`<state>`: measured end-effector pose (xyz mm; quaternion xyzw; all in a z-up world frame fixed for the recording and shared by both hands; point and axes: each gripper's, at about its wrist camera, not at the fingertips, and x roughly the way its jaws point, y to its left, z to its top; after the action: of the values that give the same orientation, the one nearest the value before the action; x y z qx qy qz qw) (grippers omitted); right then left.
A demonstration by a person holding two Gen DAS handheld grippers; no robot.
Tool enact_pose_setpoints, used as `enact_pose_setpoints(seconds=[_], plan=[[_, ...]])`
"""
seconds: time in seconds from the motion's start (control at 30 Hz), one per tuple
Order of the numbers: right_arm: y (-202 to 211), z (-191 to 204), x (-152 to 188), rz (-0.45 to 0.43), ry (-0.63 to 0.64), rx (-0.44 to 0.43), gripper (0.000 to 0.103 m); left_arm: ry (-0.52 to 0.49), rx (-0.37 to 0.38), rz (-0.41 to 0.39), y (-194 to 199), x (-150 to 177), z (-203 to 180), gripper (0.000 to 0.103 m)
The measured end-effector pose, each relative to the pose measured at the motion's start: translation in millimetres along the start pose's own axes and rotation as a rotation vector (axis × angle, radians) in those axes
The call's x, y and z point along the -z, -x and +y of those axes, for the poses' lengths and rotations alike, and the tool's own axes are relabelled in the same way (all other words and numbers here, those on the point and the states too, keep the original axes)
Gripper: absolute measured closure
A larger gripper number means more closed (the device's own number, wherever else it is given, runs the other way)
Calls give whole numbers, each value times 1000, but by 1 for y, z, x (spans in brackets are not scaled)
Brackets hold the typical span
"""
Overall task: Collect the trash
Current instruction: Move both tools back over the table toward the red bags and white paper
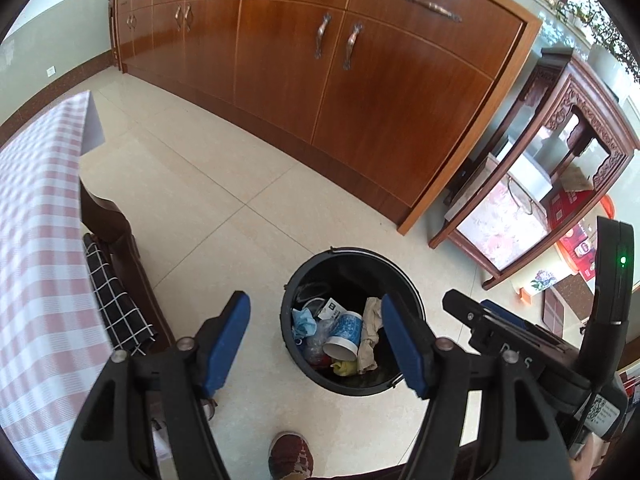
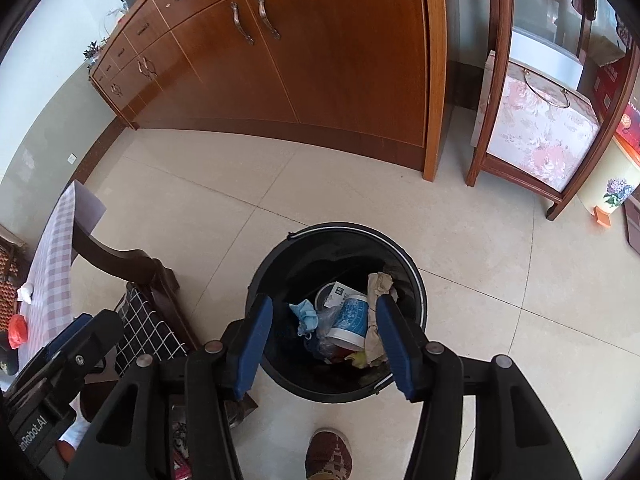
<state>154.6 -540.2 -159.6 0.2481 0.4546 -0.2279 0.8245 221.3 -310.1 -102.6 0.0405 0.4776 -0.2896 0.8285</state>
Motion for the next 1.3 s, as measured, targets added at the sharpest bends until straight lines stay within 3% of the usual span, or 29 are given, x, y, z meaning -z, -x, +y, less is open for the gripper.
enact_pose_setpoints(seconds=[0.27,0.73,1.3], plan=[[43,60,8,-61,84,-110,45,34,-35,-65,54,4,34,34],[76,208,35,-83,316,-308,45,208,-214,-187,138,25,143,34],[74,367,84,-30,564,-456,45,417,-389,-234,181,56,276,34]])
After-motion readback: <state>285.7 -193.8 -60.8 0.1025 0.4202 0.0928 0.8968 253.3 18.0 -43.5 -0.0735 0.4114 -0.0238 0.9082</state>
